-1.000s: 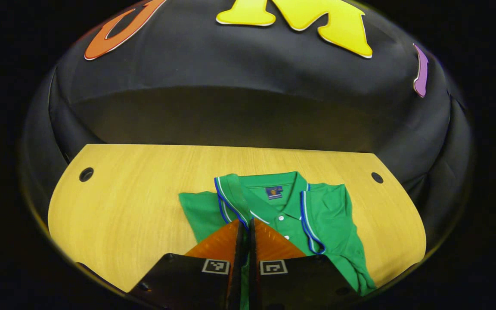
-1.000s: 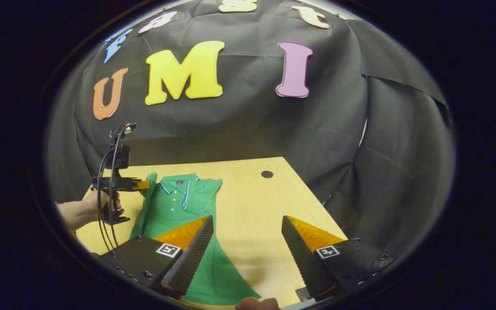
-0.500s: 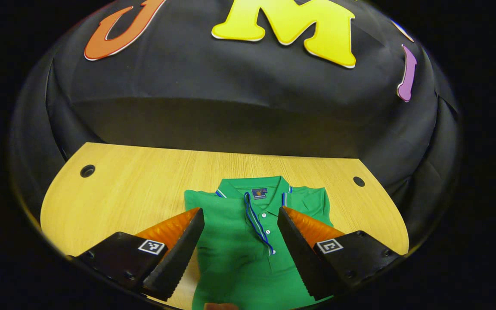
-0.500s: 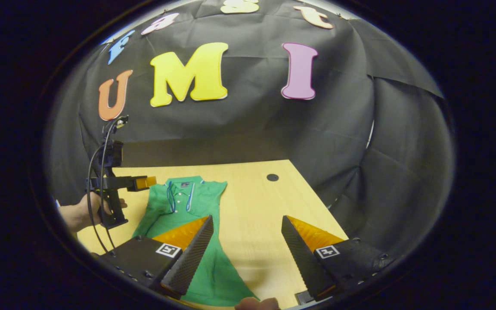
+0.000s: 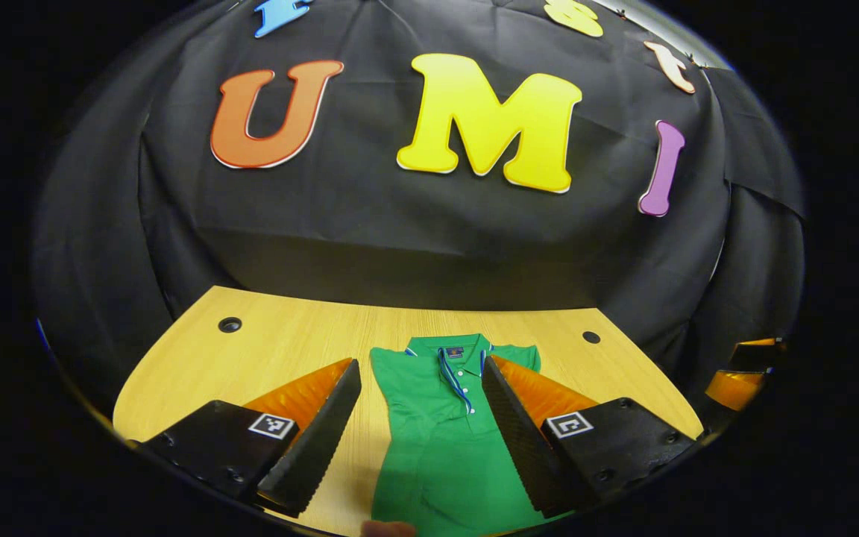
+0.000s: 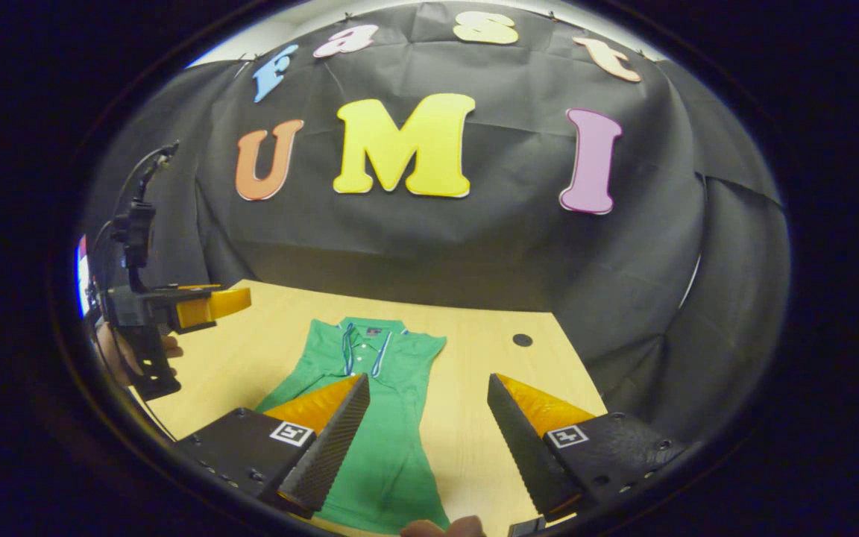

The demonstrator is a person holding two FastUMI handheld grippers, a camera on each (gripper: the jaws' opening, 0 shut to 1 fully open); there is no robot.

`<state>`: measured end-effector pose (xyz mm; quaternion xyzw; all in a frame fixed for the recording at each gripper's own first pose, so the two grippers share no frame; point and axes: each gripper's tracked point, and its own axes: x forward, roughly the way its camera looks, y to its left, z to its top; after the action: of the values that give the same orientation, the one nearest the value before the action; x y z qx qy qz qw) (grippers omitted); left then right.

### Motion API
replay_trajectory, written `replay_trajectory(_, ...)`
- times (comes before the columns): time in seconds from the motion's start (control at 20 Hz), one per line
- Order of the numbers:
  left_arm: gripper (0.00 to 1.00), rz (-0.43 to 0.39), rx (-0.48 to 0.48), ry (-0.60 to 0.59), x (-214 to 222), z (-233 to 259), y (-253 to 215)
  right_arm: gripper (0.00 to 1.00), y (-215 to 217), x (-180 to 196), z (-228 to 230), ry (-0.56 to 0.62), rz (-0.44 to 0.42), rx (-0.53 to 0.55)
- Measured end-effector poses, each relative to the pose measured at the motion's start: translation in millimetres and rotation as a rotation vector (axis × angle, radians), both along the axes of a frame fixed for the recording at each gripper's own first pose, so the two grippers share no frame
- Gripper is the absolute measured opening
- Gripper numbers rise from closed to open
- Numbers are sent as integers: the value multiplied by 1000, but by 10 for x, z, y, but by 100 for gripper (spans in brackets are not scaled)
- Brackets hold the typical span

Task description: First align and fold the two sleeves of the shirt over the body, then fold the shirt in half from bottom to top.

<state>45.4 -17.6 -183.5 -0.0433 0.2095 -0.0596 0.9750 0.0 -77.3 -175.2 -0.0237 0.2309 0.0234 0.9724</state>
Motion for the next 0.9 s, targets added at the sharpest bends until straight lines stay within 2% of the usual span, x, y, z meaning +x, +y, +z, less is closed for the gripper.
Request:
replay_trajectory(0.15,100,2,26,15,-408,22,84,98,24,-158,-142,36,25,-15)
replay_trajectory(0.3,100,11,25,97,-772,-165,169,96,-15,-331,-360,91,40,-22)
replay_trajectory(0.45,100,-9,22,245,-1125,-538,208,96,-65,-524,-634,173,75,-27)
replay_trajectory(0.7,100,-152,-36,570,-1882,-1284,111,96,-230,-900,-1178,361,73,-28)
replay_trajectory(0.9,100,-146,-3,755,-2426,-1662,141,96,-314,-1168,-1657,516,84,-41)
